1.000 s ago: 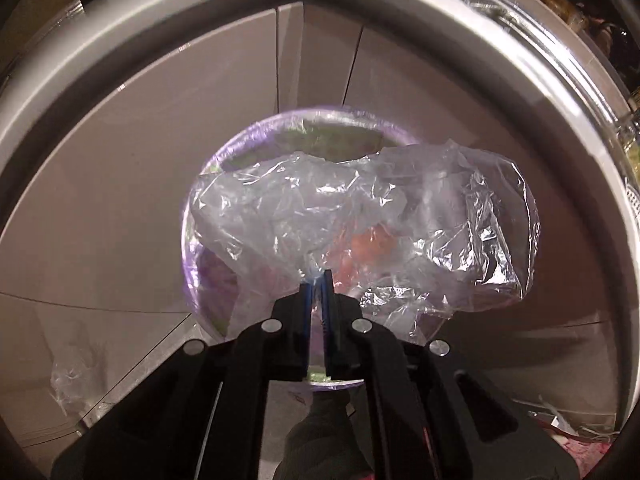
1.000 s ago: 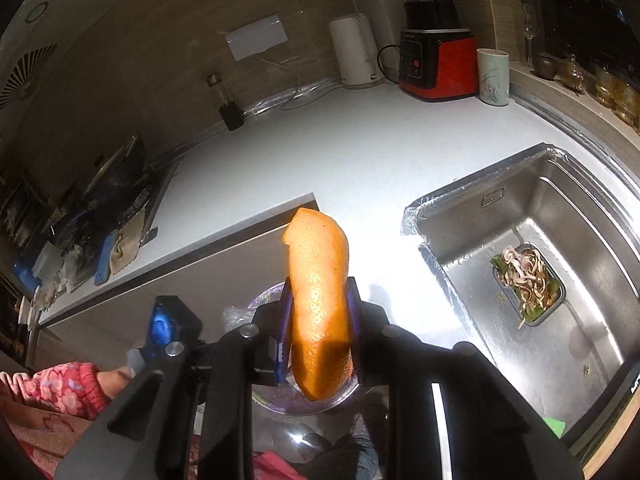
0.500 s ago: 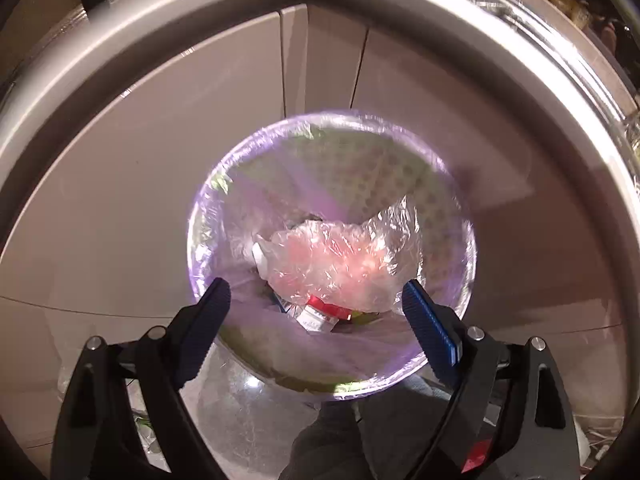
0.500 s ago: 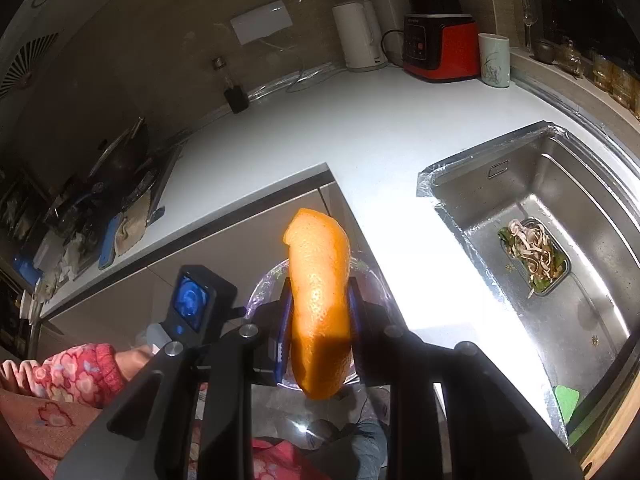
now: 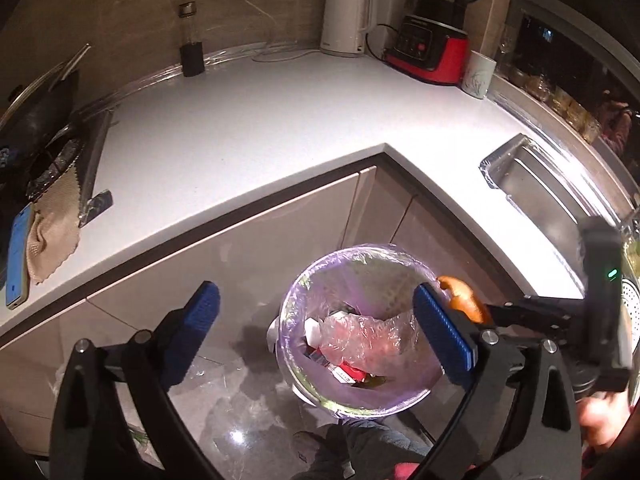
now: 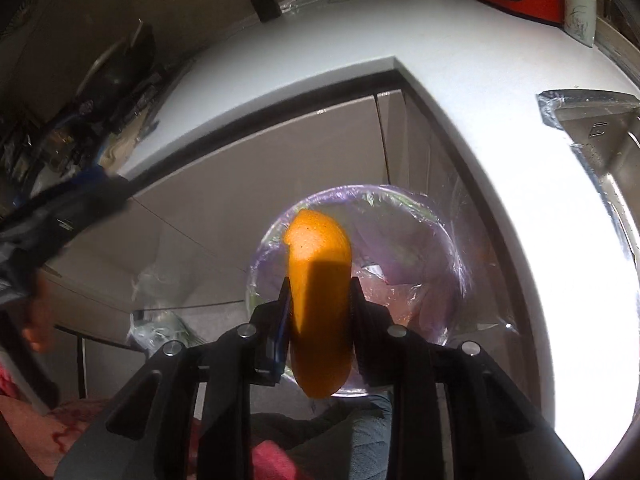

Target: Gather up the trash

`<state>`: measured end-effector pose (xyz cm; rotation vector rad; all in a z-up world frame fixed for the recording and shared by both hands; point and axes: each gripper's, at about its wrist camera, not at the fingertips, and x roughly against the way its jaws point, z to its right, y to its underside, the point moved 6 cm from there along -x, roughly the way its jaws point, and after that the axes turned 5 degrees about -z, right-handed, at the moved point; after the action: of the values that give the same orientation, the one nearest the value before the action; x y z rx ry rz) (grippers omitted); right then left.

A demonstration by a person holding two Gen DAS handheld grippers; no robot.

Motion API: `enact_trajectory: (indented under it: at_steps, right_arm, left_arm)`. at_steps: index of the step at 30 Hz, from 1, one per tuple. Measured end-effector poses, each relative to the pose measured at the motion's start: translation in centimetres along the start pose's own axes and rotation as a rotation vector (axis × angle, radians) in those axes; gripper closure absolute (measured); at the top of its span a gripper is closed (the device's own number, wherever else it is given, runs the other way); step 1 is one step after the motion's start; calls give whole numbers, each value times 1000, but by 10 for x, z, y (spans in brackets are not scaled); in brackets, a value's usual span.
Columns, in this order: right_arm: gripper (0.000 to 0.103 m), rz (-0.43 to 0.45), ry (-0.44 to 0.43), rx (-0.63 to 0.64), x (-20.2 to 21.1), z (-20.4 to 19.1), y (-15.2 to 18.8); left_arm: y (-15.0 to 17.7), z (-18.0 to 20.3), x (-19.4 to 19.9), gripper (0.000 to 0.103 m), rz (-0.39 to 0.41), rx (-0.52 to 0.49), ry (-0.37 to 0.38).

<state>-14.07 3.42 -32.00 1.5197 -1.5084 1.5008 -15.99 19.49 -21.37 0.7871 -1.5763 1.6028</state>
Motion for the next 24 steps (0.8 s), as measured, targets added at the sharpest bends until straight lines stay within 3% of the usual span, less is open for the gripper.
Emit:
enact_trajectory:
  at_steps: [2,4,9,13,17,24]
  right_arm:
    - [31,-40,12,-7,-20,1,1]
    - [17,-66,47,-15,-31,3,-1]
    - [9,-64,41,-11,-14,0,-12]
    - [2,37,60,13,39,1,-34]
    - [2,138,118,-5,99,11,-64]
    - [2,272,145,-71,178,45,-115]
  left_arm:
    - [-5,-5,3,10,4,21,-21]
    - [-9,-9,7,10,10,37,-37]
    - [-19,-11,10,10,23,57,-67]
    - [-37,-4,18,10,51,53,-69]
    - [-68,11,36,8,104,48,-75]
    - [-130,50,62,8,168,34,-58]
